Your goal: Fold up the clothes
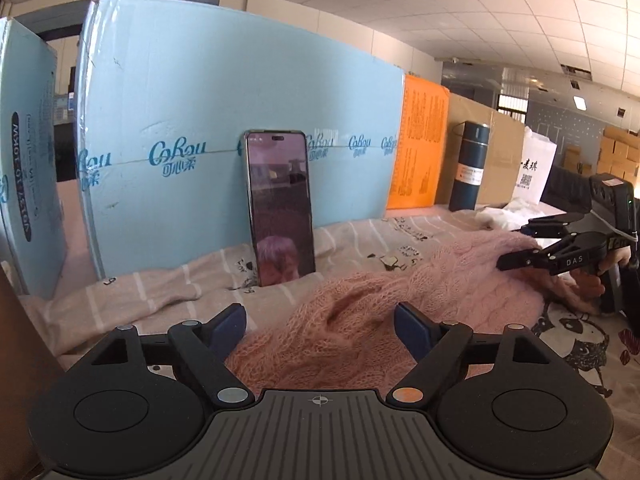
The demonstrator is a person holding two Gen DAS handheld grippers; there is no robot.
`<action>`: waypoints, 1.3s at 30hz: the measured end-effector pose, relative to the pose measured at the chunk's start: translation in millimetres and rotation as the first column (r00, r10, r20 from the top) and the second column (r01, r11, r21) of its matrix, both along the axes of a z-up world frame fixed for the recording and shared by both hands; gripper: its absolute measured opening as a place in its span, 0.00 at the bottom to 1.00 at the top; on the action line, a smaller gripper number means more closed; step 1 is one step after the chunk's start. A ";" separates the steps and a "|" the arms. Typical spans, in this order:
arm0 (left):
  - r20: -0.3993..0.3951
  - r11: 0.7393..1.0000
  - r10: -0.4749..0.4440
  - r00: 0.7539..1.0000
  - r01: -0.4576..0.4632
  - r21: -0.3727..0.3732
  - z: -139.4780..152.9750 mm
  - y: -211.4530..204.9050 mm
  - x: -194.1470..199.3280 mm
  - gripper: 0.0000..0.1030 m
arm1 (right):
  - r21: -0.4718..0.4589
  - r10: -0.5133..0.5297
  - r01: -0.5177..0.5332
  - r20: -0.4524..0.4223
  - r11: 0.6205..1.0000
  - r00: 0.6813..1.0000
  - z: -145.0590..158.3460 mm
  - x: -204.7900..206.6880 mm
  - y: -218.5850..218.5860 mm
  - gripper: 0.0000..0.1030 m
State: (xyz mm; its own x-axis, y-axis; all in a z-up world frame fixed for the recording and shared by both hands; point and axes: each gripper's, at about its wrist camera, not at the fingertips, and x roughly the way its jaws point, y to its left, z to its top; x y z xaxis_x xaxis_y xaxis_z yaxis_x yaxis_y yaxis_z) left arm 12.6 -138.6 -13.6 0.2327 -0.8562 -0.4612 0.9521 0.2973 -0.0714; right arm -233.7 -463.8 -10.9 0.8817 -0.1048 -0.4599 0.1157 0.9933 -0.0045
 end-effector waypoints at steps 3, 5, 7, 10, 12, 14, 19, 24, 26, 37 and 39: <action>0.005 0.994 0.095 0.995 -0.095 0.047 -10.4 -10.4 7.2 0.81 | -0.003 -0.061 0.061 0.058 0.998 0.996 11.2 -20.7 -1.8 0.64; -0.021 0.993 0.119 0.993 -0.118 0.022 -8.3 -1.9 9.8 0.81 | 0.007 -0.125 0.125 0.103 0.992 0.987 19.9 -39.9 -3.6 0.66; -0.024 0.991 0.137 0.990 -0.137 -0.002 -3.1 9.4 8.7 0.81 | 0.022 -0.189 0.188 0.145 0.982 0.971 28.0 -59.5 -5.2 0.67; -0.043 0.983 0.179 0.983 -0.181 -0.031 1.6 28.9 2.9 0.86 | 0.101 -0.301 0.287 0.171 0.952 0.938 25.2 -97.2 -3.7 0.67; -0.065 0.977 0.202 0.977 -0.206 -0.051 3.5 42.5 -1.3 0.86 | 0.137 -0.354 0.334 0.164 0.932 0.921 18.1 -120.1 1.5 0.67; -0.098 0.973 0.216 0.972 -0.223 -0.066 1.8 54.6 -6.0 0.87 | 0.157 -0.383 0.361 0.145 0.919 0.912 10.5 -136.9 6.1 0.69; -0.180 0.958 0.254 0.950 -0.272 -0.089 -5.5 79.6 -16.7 0.87 | 0.143 -0.482 0.474 0.029 0.869 0.876 -14.0 -139.1 5.4 0.69; -0.204 0.948 0.271 0.941 -0.298 -0.113 -10.5 93.8 -20.2 0.87 | 0.205 -0.477 0.461 0.032 0.863 0.878 -20.6 -138.4 -6.0 0.51; -0.213 0.946 0.275 0.938 -0.304 -0.114 -11.7 93.7 -18.4 0.87 | 0.206 -0.473 0.454 0.052 0.867 0.880 -17.2 -135.8 -9.6 0.17; -0.203 0.946 0.287 0.936 -0.311 -0.097 -19.3 95.0 -14.1 0.87 | 0.414 -0.597 0.519 0.076 0.748 0.799 2.7 -103.6 -80.5 0.07; -0.197 0.946 0.287 0.938 -0.309 -0.094 -19.7 94.4 -14.4 0.87 | 0.400 -0.615 0.549 0.050 0.734 0.787 2.7 -92.7 -83.1 0.07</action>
State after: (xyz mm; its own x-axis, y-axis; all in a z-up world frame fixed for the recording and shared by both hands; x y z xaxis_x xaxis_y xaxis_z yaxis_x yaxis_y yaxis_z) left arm -1.8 -44.1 -33.2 0.4097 -0.8122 -0.4153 0.7894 0.5438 -0.2849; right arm -326.5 -546.9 -8.2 0.7661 -0.4873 -0.4191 0.6375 0.6593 0.3986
